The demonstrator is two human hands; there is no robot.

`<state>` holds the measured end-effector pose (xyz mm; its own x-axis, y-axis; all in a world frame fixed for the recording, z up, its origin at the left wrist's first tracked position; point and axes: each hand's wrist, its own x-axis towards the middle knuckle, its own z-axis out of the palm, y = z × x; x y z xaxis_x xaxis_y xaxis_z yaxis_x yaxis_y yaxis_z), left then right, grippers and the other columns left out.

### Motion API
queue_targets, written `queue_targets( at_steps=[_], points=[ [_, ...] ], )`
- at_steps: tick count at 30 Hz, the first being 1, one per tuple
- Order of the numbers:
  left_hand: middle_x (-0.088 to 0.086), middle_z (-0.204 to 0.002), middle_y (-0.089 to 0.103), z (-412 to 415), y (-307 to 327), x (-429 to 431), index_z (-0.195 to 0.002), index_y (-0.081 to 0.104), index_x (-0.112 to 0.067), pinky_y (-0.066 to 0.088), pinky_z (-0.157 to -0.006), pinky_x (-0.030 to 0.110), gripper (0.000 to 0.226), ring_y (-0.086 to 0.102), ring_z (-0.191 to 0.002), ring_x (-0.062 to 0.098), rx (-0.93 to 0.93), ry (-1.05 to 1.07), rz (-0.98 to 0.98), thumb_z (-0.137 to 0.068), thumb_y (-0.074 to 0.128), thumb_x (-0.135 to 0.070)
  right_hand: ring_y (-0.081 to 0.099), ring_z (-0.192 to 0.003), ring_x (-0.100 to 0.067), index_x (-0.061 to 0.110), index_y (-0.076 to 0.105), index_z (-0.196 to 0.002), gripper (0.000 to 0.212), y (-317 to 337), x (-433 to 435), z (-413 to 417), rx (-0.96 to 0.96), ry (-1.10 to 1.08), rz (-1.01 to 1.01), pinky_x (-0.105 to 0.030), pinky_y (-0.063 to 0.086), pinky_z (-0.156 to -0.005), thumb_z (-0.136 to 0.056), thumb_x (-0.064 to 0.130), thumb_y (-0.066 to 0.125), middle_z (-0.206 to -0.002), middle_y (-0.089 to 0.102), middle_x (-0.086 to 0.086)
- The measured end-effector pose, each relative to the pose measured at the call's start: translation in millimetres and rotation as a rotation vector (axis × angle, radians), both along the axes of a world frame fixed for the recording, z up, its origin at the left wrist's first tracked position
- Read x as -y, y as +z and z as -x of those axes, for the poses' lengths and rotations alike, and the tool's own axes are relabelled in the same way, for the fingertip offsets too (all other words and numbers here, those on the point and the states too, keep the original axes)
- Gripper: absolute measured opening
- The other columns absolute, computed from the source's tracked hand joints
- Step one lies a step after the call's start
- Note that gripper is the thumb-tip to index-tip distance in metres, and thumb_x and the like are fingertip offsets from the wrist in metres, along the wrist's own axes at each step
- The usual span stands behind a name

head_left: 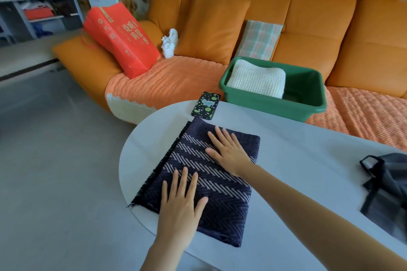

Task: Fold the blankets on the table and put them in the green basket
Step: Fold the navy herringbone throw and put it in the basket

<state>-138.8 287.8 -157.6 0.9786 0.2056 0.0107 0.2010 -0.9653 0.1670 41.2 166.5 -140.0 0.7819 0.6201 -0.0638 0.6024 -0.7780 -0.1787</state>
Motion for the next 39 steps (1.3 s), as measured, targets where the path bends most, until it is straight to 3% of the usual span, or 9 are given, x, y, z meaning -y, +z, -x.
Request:
queue_targets(
  at_steps=[3, 10, 13, 15, 18, 23, 28, 34, 39],
  points=[
    [0.009, -0.136, 0.051, -0.3, 12.9, 16.2, -0.128, 0.057, -0.019, 0.034, -0.106, 0.049, 0.081, 0.044, -0.129, 0.029, 0.055, -0.006, 0.027, -0.093, -0.005, -0.056, -0.018, -0.143, -0.015, 0.028, -0.001, -0.150, 0.070, 8.8, 31.6, 5.4, 0.034, -0.105, -0.070, -0.034, -0.014, -0.115, -0.090, 0.062, 0.009, -0.157, -0.014, 0.004],
    [0.006, -0.136, 0.053, 5.6, 7.4, 81.5, -0.127, 0.058, -0.021, 0.018, -0.105, 0.047, 0.056, 0.048, -0.127, 0.024, -0.076, -0.240, 0.098, -0.090, 0.027, -0.050, -0.018, -0.144, -0.016, 0.029, -0.007, -0.149, 0.085, -9.2, 67.5, 9.7, -0.060, -0.106, 0.017, -0.035, -0.010, -0.117, -0.077, 0.074, -0.004, -0.158, -0.013, 0.004],
    [0.003, -0.138, 0.050, 10.0, 5.5, 79.2, -0.128, 0.056, -0.023, 0.021, -0.107, 0.048, 0.059, 0.048, -0.126, 0.021, -0.093, -0.253, 0.120, -0.096, 0.014, -0.051, -0.019, -0.144, -0.017, 0.027, -0.008, -0.149, 0.079, -7.8, 65.5, 10.2, -0.072, -0.128, 0.057, -0.036, -0.011, -0.116, -0.082, 0.068, -0.001, -0.157, -0.014, 0.003],
    [-0.006, -0.150, 0.026, 9.5, 18.1, 68.2, -0.139, 0.043, -0.030, 0.021, -0.113, 0.045, 0.065, 0.031, -0.137, 0.013, -0.075, -0.290, 0.091, -0.094, 0.003, -0.056, -0.016, -0.144, -0.018, 0.023, -0.002, -0.150, 0.077, 0.4, 67.9, 20.0, -0.045, -0.096, 0.061, -0.035, -0.012, -0.116, -0.086, 0.065, 0.002, -0.157, -0.013, 0.002],
    [-0.020, -0.149, -0.001, 17.0, 20.1, 31.8, -0.146, 0.023, -0.034, -0.006, -0.115, 0.034, 0.087, -0.009, -0.141, 0.005, -0.027, -0.374, 0.206, -0.075, -0.004, -0.076, 0.009, -0.143, -0.008, 0.021, 0.028, -0.147, 0.084, 13.6, 84.9, 67.1, -0.049, 0.101, -0.204, -0.020, -0.004, -0.115, -0.083, 0.071, 0.010, -0.158, 0.008, 0.005],
    [-0.032, -0.143, 0.018, 43.0, 19.5, -42.4, -0.135, 0.036, -0.043, -0.004, -0.107, 0.009, 0.090, 0.004, -0.131, -0.017, 0.043, -0.375, 0.321, -0.064, 0.009, -0.091, 0.027, -0.132, -0.001, 0.032, 0.045, -0.136, 0.057, 12.7, 108.0, 159.1, -0.125, 0.355, -0.251, -0.012, 0.013, -0.109, -0.086, 0.060, 0.045, -0.148, 0.033, 0.016],
    [-0.032, -0.128, 0.040, 46.5, 19.4, -66.3, -0.123, 0.054, -0.041, 0.032, -0.101, 0.020, 0.054, 0.031, -0.119, -0.014, 0.137, -0.324, 0.312, -0.077, 0.049, -0.067, 0.058, -0.104, -0.005, 0.026, 0.064, -0.112, 0.031, 0.1, 102.3, 167.2, 0.184, 0.338, -0.325, -0.018, 0.051, -0.082, -0.088, 0.041, 0.052, -0.115, 0.063, 0.012],
    [-0.019, -0.112, 0.056, 49.6, 15.9, -55.7, -0.111, 0.065, -0.028, 0.036, -0.089, 0.012, 0.038, 0.042, -0.105, -0.008, 0.308, -0.363, 0.240, -0.077, 0.067, -0.044, 0.065, -0.066, -0.009, 0.021, 0.066, -0.094, 0.033, 2.0, 111.8, 164.1, 0.382, 0.229, -0.417, -0.020, 0.049, -0.050, -0.099, 0.035, 0.036, -0.083, 0.068, 0.010],
    [-0.017, -0.101, 0.057, 63.3, 13.3, -32.7, -0.104, 0.065, -0.026, 0.038, -0.081, 0.012, 0.034, 0.051, -0.094, -0.001, 0.374, -0.408, 0.200, -0.081, 0.057, -0.049, 0.062, -0.065, -0.005, 0.030, 0.059, -0.099, 0.020, 4.9, 141.7, 177.7, 0.276, -0.046, -0.511, -0.016, 0.043, -0.053, -0.090, 0.038, 0.044, -0.086, 0.066, 0.020]
  ],
)
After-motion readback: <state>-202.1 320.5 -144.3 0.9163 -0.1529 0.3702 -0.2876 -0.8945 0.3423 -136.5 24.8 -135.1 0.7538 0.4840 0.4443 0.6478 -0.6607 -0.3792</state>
